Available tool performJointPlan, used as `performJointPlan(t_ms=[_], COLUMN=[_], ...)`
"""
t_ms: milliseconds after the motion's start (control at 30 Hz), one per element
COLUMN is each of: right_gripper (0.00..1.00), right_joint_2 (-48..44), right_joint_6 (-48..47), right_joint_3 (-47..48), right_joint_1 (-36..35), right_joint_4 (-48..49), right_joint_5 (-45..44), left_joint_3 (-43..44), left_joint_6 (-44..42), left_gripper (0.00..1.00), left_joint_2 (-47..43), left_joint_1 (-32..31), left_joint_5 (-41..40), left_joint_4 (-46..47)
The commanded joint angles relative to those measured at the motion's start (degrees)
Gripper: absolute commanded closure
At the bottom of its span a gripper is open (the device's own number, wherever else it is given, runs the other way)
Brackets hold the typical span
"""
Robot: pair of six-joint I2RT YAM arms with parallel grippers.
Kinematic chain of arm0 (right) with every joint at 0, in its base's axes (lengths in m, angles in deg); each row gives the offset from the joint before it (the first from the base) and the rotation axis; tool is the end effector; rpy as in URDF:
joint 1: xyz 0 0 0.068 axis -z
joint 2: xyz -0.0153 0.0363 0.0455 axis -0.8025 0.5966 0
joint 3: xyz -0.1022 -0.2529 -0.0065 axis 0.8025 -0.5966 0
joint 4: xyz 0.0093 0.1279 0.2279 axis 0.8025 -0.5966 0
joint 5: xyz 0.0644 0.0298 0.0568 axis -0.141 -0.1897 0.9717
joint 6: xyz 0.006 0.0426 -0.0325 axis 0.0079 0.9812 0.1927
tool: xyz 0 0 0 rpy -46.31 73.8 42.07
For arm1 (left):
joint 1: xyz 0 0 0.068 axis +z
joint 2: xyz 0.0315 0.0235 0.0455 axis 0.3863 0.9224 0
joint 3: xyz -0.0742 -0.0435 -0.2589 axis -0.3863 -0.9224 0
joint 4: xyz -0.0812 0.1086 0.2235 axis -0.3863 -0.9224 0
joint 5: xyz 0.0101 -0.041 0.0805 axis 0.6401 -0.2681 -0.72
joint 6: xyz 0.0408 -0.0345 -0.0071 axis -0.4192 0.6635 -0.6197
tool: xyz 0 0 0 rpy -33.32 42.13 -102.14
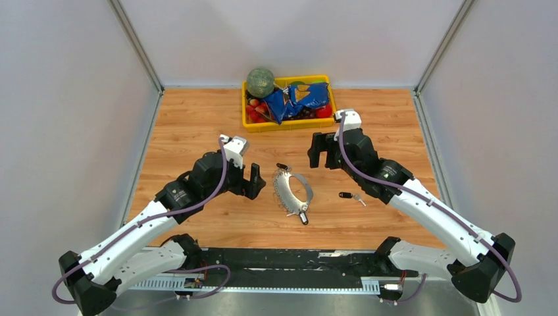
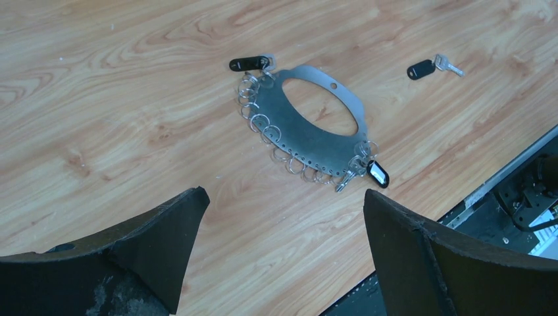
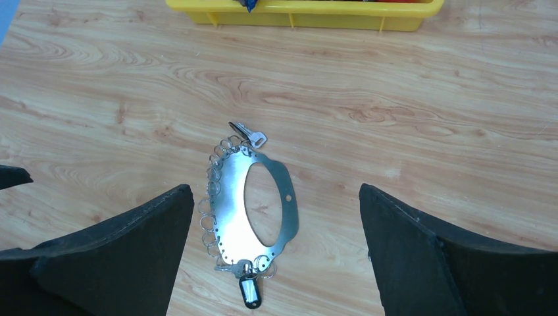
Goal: Put the keys on the keyring
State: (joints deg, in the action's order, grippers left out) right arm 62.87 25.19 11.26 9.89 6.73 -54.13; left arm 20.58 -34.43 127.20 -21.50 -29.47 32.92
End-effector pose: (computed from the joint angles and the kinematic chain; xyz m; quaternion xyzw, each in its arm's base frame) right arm 0.1760 0.1512 0.3463 -0.0866 0.8590 0.1398 0.4849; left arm 0.1356 -0.1297 0.3049 0.1676 0.8484 -0.2504 0.4352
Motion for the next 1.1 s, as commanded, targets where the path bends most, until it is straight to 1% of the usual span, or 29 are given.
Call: performJointPlan(t_ms=[0, 100, 233, 367, 500, 567, 667, 800, 967, 1067], right_gripper=[0.0, 0.0, 0.0, 0.0, 0.0, 0.01, 0.04, 0.07, 0.16, 0.19], right_joint_2=[0.6, 1.3, 2.6, 3.9, 5.6, 6.2, 7.3, 9.7, 13.6, 15.5], right_joint_6=[-0.7, -1.5, -1.7, -2.0, -4.4, -6.2, -8.6, -12.4, -14.8, -16.3], right_joint_3=[1.2, 0.1, -2.0, -4.3, -6.0, -6.9, -7.9, -8.1, -7.2, -7.1], right_joint_1=[-0.2, -0.2, -0.2, -0.2, -0.2, -0.3, -1.6, -4.8, -9.5, -13.2], right_joint_4=[1.3, 0.6, -1.3, -2.2, -1.8, 0.2, 3.8, 7.0, 9.4, 11.8], right_joint_5=[-0.9, 0.1, -2.0, -1.4, 4.7, 10.1, 13.5, 13.7, 11.2, 8.5], left_joint_3=[2.7, 2.3, 1.1, -0.8, -1.1, -1.2, -2.0, -3.0, -4.0, -4.9], left_joint_6=[-1.0, -0.9, -0.6, -0.5, -0.1, 0.4, 1.4, 3.3, 7.8, 9.9], left_gripper=[0.0, 0.0, 0.0, 0.0, 0.0, 0.0, 0.0, 0.0, 0.0, 0.0], left_joint_2=[-1.2, -1.1, -1.1, -0.8, 1.0, 1.7, 2.1, 2.3, 2.4, 2.3], left_joint_1=[-0.1, -0.1, -0.1, -0.2, -0.2, -0.2, -0.2, -0.1, 0.1, 1.6], left_joint_5=[-1.4, -1.4, -0.8, 0.0, 0.4, 0.4, 0.1, -3.0, -11.2, -12.2], left_joint_4=[0.0, 0.2, 1.0, 2.9, 4.1, 4.5, 5.5, 5.6, 3.1, 1.6])
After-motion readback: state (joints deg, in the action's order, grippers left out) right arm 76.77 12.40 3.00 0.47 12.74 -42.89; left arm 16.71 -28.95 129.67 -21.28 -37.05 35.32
